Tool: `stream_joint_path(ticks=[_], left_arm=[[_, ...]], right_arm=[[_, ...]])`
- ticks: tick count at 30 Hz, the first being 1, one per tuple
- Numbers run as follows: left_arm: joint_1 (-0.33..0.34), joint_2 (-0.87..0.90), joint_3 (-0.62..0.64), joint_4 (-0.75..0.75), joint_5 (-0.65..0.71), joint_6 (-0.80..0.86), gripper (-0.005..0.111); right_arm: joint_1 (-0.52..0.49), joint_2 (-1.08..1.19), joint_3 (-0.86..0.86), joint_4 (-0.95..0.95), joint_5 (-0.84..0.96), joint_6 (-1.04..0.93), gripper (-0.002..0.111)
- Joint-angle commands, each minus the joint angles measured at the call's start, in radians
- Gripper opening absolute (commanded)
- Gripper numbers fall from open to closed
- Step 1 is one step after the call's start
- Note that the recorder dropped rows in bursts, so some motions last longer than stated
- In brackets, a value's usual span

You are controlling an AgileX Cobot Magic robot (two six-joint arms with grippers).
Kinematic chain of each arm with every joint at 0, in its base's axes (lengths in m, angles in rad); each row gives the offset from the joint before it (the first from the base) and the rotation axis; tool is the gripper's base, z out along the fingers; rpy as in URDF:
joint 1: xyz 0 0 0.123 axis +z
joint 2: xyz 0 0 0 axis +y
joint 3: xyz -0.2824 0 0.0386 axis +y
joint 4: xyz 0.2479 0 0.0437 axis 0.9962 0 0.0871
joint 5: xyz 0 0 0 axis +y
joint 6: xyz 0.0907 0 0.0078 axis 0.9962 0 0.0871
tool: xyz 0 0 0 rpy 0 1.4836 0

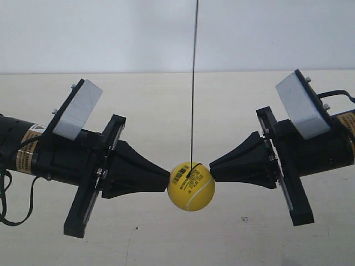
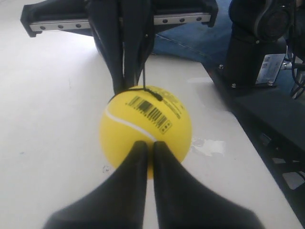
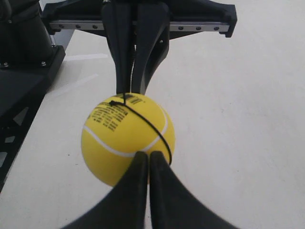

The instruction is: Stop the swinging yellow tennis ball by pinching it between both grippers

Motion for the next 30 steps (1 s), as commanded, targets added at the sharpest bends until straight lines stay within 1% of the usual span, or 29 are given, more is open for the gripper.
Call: stream_joint_path(ticks=[1,20,25,27,30], left_arm=[[-0.005,-0.006,-0.005,-0.015,-0.01,0.004,0.005],[-0.001,-0.006,-0.005,-0.005,-0.01,0.003,0.005],[0.048,-0.013,-0.005,0.015,-0.01,-0.013,0.005],[0.068,-0.021,-0.005,0.023,-0.01,-0.02,0.005],[0.081,-0.036,-0.005,0.033,-0.01,-0.03,0.005]], right_arm=[[0.002,-0.009,-0.003,0.002,-0.01,-0.001,0.0],[0.0,-0.009,-0.003,-0.011,-0.01,-0.013,0.0],[-0.007,-0.009,-0.003,-0.016,-0.01,-0.017,0.0],[-0.029,-0.009,-0.003,-0.016,-0.01,-0.017,0.0],[-0.051,-0.009,-0.003,-0.016,-0.01,-0.011,0.0]])
